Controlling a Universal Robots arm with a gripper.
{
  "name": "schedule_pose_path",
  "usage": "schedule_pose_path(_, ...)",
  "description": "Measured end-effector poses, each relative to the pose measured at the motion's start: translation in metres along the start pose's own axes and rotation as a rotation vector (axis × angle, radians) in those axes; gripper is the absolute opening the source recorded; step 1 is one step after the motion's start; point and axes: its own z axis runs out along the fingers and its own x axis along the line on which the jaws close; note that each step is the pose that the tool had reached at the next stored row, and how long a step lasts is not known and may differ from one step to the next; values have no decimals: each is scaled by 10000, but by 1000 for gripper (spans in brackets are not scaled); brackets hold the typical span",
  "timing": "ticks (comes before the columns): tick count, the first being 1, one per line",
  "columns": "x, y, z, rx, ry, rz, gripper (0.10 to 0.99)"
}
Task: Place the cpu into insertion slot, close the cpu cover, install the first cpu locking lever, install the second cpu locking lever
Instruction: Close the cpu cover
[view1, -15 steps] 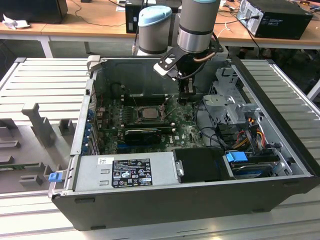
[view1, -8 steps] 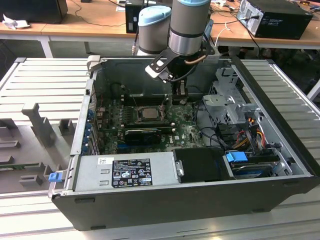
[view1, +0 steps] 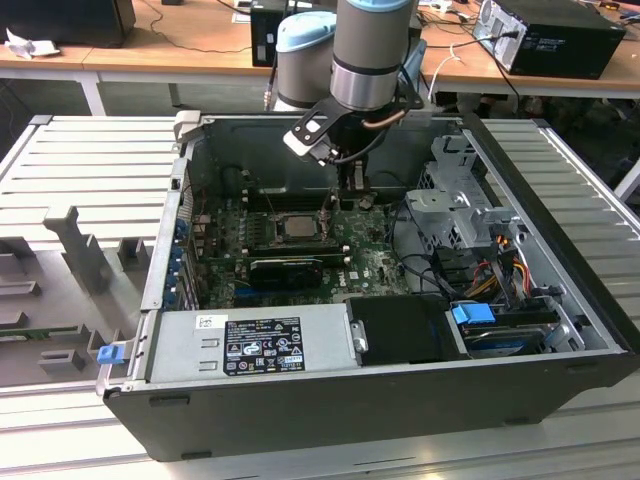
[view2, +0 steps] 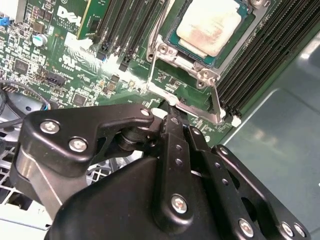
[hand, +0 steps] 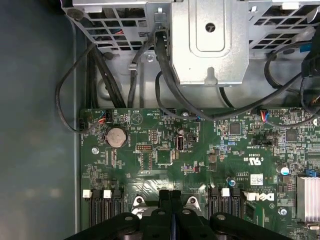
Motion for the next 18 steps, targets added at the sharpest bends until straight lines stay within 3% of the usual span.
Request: schedule_pose_path(18,-2,-95,-2,0,0,-1,106)
